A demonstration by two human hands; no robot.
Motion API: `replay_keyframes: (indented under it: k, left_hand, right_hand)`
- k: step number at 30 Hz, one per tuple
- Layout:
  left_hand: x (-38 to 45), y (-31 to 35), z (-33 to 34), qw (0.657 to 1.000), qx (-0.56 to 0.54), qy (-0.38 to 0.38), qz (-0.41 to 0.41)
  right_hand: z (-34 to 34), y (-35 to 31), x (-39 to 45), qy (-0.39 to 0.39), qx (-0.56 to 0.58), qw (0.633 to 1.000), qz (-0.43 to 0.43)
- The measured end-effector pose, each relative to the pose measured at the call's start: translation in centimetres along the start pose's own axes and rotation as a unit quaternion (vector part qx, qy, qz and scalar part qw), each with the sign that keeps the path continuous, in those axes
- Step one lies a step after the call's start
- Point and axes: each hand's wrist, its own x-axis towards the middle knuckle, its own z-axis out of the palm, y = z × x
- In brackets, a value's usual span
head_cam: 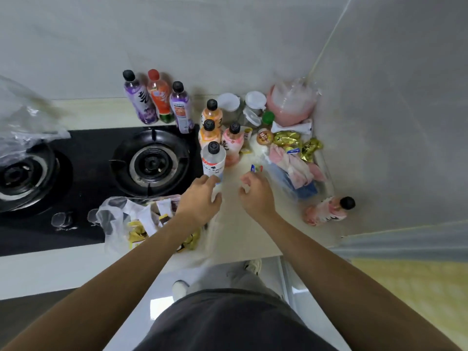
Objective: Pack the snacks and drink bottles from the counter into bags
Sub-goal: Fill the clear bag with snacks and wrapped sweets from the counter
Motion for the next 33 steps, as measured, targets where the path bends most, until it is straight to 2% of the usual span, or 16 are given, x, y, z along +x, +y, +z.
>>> replay_keyframes:
  k: [10,13,17,21,28,33]
  left_hand:
    - [9.7,7.8,7.0,0.998,0.024,-0.049,0.005]
    - [12.6,9.0,8.9,0.998,0.034,-0.058,0.008]
    - [15.2,9.1,11.0,0.994,0.063,-0.091,-0.015]
    - [16.0,8.5,12.5,0.986,0.113,-0.120,-0.023]
    - [15.2,8.4,13.2,0.981,0.157,-0.109,-0.043]
    - [13.5,8.2,12.3,0.986,0.125,-0.095,-0.057]
  right_hand:
    - [-8.7,7.3,9.0,-0.003,-0.166,0.985,0.052]
    - [-10.9,9.1,11.8,-0.003,-0.177,0.982,0.060]
    - [-12.2,11.1,15.2,-0.023,-0.199,0.979,0.029]
    - [-12.2,12.1,16.8,-0.058,-0.225,0.973,0.001]
    - [-11.8,13.2,16.5,-0.074,-0.238,0.967,-0.060]
    - [-11.6,12.8,15.7,-0.032,-0.226,0.972,-0.056]
